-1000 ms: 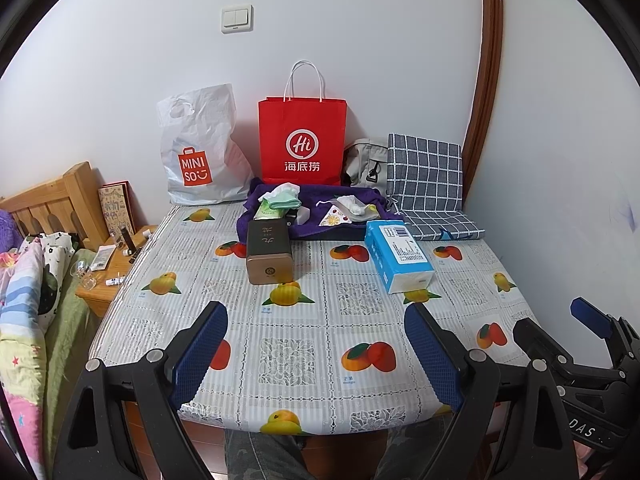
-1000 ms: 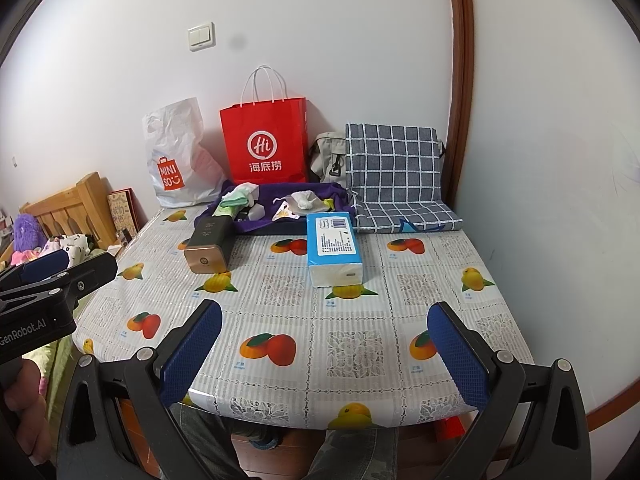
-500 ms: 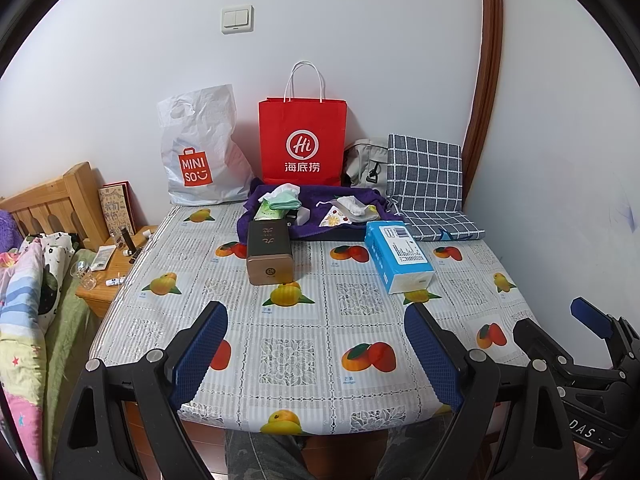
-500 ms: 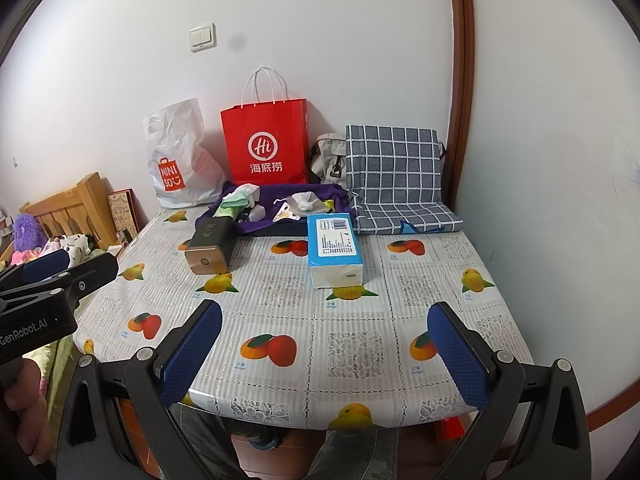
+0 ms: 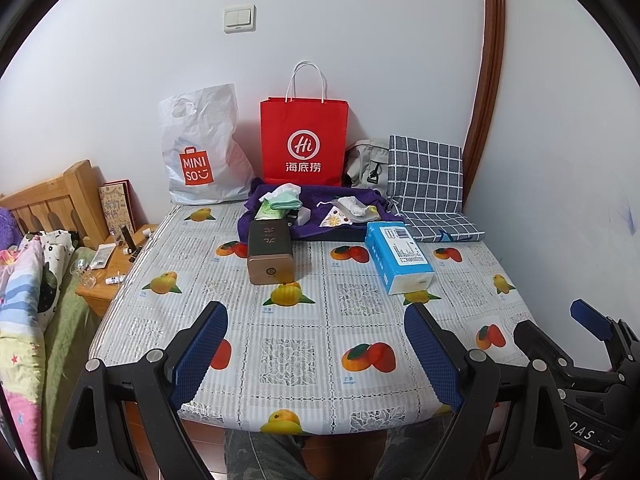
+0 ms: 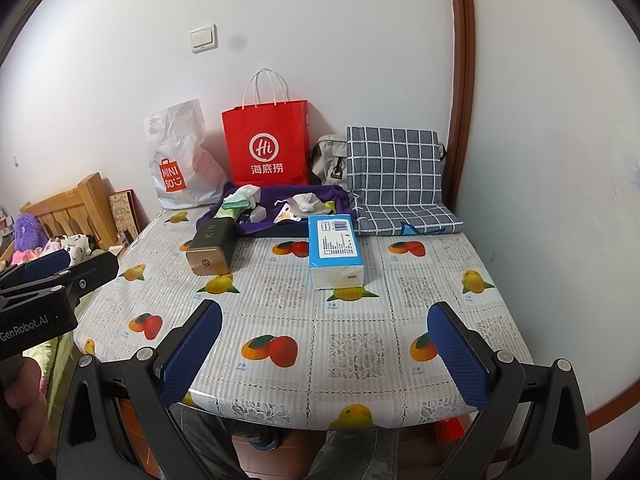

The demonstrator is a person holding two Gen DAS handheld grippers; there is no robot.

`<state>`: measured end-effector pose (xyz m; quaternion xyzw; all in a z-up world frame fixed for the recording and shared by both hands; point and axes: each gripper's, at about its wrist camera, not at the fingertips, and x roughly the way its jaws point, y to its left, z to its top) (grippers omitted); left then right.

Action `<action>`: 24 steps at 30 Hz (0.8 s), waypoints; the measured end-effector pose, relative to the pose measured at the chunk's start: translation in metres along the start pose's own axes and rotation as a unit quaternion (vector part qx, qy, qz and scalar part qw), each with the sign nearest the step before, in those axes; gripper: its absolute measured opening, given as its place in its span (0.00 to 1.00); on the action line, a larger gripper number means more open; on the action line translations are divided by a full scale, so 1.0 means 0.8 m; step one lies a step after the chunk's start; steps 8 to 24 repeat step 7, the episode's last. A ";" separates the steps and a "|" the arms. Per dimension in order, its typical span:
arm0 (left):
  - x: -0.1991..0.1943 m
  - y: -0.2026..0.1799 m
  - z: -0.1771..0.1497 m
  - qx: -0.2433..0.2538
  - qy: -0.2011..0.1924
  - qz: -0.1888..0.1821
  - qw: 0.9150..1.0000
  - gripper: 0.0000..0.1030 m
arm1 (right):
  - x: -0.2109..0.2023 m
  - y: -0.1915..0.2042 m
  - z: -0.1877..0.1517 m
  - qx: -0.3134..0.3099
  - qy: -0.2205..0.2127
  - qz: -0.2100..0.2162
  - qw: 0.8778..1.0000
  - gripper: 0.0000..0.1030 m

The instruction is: Organize soft objects

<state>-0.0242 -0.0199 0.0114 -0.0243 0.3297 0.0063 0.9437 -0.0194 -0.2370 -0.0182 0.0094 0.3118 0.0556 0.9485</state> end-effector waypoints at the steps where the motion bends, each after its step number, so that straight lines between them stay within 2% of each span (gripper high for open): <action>1: 0.000 -0.001 -0.001 0.000 0.000 0.000 1.000 0.87 | 0.000 0.000 0.000 0.000 0.000 0.000 1.000 0.98; 24: 0.001 -0.001 -0.001 -0.001 0.002 0.000 1.000 0.87 | 0.000 0.000 0.001 -0.001 0.000 0.001 1.000 0.98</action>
